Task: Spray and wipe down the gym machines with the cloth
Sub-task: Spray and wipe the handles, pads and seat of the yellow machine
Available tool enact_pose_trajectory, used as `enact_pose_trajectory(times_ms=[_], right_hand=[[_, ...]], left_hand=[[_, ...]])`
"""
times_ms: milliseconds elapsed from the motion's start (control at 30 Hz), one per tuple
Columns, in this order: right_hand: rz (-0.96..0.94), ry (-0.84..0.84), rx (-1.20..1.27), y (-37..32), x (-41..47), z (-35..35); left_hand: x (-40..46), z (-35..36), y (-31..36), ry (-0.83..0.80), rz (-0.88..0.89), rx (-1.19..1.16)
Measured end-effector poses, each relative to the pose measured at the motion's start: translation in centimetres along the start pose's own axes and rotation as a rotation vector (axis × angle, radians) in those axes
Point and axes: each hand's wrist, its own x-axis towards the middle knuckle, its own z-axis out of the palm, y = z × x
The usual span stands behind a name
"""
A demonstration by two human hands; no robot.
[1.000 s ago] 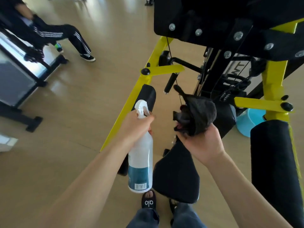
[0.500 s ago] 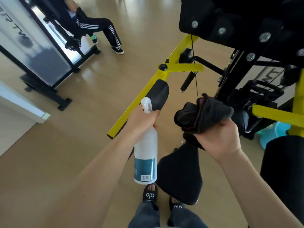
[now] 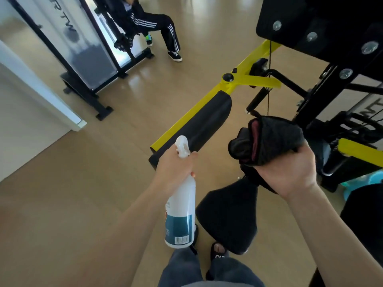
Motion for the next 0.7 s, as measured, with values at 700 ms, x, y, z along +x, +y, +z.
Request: enact_pose_trajectory(times_ms=[700], right_hand=[[-0.205,-0.228,-0.523,9.9,2.4,6.2]], left_hand=[[-2.9,-5.2,-9.1,0.189,-0.181,-0.187]])
